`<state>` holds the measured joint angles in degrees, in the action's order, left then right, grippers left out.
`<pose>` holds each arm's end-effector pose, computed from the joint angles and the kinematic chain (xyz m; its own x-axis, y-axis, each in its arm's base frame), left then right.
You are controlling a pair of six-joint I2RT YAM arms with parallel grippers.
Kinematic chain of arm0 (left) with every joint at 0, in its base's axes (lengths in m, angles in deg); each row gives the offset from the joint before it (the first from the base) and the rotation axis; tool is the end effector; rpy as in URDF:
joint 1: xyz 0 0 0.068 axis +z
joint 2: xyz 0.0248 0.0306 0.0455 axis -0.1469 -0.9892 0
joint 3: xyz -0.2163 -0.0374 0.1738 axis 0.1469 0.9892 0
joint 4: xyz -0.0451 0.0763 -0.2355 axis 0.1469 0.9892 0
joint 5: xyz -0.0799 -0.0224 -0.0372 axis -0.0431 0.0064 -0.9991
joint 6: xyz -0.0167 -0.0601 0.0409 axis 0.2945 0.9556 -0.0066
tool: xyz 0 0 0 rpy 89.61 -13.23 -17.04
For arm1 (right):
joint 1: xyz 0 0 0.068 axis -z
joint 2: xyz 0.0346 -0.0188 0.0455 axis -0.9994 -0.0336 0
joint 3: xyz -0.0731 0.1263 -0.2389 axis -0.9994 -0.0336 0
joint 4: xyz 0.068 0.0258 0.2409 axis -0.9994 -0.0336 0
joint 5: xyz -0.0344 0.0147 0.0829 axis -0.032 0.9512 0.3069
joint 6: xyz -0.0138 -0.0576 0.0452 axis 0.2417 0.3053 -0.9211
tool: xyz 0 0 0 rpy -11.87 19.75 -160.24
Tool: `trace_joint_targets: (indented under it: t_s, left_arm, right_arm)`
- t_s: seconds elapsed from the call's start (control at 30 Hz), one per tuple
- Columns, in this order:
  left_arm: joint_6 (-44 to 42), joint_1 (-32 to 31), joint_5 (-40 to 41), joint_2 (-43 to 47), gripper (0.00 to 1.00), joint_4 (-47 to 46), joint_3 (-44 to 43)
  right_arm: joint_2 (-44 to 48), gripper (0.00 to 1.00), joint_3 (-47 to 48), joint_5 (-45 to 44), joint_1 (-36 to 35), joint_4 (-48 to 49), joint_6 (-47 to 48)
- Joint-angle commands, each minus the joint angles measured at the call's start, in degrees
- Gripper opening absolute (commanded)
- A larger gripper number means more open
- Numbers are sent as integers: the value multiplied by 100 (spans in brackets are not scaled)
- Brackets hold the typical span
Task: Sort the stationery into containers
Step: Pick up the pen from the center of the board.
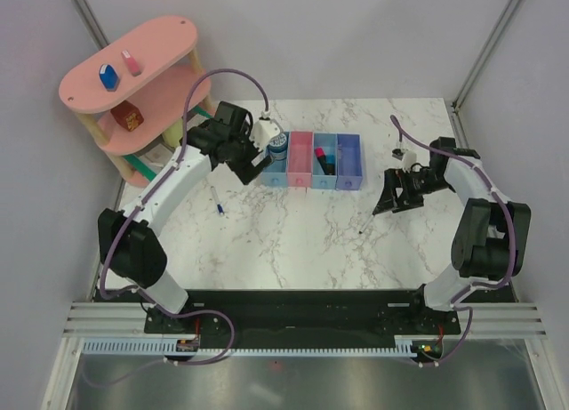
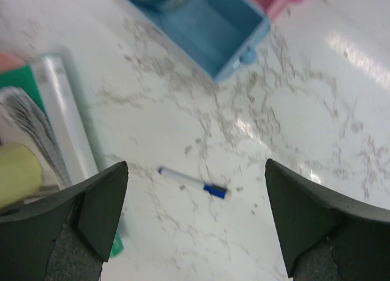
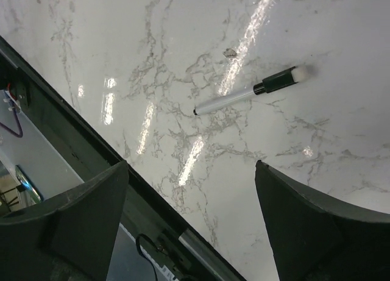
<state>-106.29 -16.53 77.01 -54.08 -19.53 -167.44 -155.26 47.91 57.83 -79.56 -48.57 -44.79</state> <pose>0.3291 -0.1584 0.3224 -0.3392 0.7408 -0.5799 0.7602 0.5789 0.2949 0.2900 0.0000 0.2160 -0.9186 -0.1502 -0.3656 -0.3523 0.7307 0.5848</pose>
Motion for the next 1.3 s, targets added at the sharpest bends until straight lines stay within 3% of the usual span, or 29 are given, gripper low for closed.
trace_joint_targets:
  t_s: [0.0,0.13,0.4,0.63,0.83,1.13,1.27]
  left_arm:
    - [-124,159,210,293,100,262,941]
    - [8,431,341,163,100,280,1373]
    - [325,836,473,-242,100,525,1048]
    - [623,1055,465,-690,100,1307,758]
    - [764,1126,298,-752,100,1546,1003]
    - [852,1170,175,-918,100,1396,1417]
    - [931,1179,183,-1129,100,1335,1426]
  right_arm:
    - [-162,91,-176,-675,-130,526,-463]
    - [-426,89,-211,-984,-183,938,-806]
    - [-611,89,-211,-1309,-447,1414,-1298]
    - [-708,85,-396,-1652,-640,1871,-1676]
    - [-558,79,-659,-2135,-990,2257,-1992]
    - [-681,64,-765,-2785,-1378,2609,-2221]
    - [-743,47,-739,-2865,-1528,2645,-2213]
